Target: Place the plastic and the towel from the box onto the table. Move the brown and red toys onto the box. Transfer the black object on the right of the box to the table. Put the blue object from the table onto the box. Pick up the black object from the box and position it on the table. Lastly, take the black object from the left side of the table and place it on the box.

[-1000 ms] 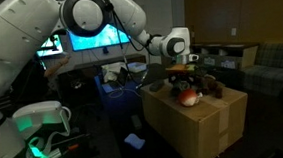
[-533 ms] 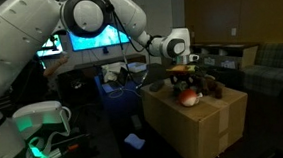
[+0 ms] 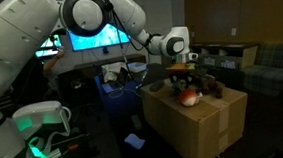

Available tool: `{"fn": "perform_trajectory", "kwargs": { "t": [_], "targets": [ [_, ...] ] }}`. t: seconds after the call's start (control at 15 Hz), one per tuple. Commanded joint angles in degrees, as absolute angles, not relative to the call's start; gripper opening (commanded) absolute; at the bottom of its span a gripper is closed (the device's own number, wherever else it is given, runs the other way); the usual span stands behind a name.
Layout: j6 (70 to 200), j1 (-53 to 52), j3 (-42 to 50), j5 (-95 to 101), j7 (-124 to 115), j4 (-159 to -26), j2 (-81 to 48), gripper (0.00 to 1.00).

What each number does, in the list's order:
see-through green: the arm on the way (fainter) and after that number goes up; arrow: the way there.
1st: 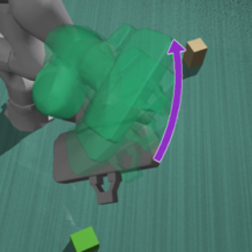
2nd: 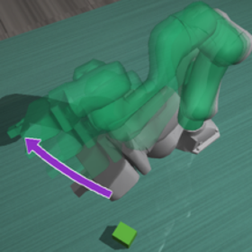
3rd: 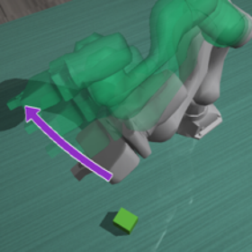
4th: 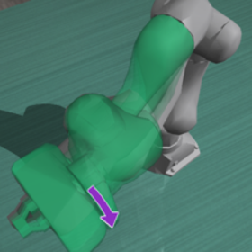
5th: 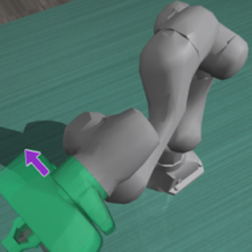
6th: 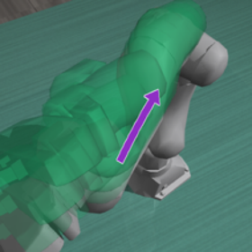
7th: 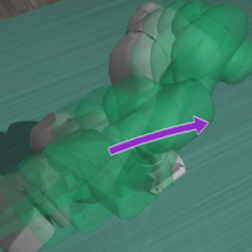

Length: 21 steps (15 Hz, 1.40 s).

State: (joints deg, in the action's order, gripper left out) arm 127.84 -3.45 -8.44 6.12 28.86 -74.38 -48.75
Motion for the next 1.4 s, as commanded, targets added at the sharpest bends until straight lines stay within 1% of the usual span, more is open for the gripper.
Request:
{"fn": "perform_trajectory", "kwargs": {
  "t": [0.0, 0.67, 1.0, 1.33],
  "targets": [
    [127.14, -3.2, -10.33, 5.93, 31.06, -77.98, -44.2, 0.33],
    [129.58, -3.88, -14.77, 3.47, 30.35, -92.58, -29.65, 0.33],
    [129.34, -2.8, -14.63, -0.84, 29.66, -104.41, -20.63, 0.33],
    [133.45, -2.42, -12.8, -2.96, 27.07, -118.86, -11.17, 0.33]
  ]
}}
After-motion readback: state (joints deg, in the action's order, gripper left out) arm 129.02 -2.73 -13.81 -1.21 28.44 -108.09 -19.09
